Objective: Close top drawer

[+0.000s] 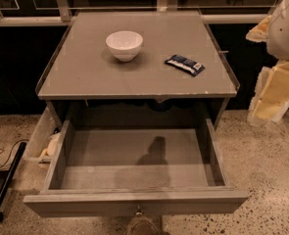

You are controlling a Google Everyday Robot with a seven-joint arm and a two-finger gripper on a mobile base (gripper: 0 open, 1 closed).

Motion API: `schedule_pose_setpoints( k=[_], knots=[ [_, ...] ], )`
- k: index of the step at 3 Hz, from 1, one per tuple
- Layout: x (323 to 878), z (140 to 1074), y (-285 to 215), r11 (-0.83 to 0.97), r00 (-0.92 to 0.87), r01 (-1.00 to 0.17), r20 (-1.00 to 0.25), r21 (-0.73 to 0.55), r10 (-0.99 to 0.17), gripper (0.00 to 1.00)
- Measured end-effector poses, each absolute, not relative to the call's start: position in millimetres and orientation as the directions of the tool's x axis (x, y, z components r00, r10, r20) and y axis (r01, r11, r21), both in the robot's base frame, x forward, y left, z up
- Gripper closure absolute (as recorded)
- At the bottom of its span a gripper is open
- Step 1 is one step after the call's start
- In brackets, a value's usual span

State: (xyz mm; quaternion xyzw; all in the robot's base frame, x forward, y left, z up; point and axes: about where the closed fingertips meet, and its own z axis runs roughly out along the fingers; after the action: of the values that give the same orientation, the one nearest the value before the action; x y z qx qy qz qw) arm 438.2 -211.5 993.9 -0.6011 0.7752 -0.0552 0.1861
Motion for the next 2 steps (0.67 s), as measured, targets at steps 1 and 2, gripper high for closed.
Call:
schedule_pose_setpoints(
  k=[1,2],
  knots=[
    [433.5,991.5,-209.8,0.268,-0.203,-0.910,-0.226,-0.316,-0.953,0.00],
    [409.9,972.9,-203.8,0.264,-0.193,-0.912,-0.238,-0.315,-0.952,0.00]
  ],
)
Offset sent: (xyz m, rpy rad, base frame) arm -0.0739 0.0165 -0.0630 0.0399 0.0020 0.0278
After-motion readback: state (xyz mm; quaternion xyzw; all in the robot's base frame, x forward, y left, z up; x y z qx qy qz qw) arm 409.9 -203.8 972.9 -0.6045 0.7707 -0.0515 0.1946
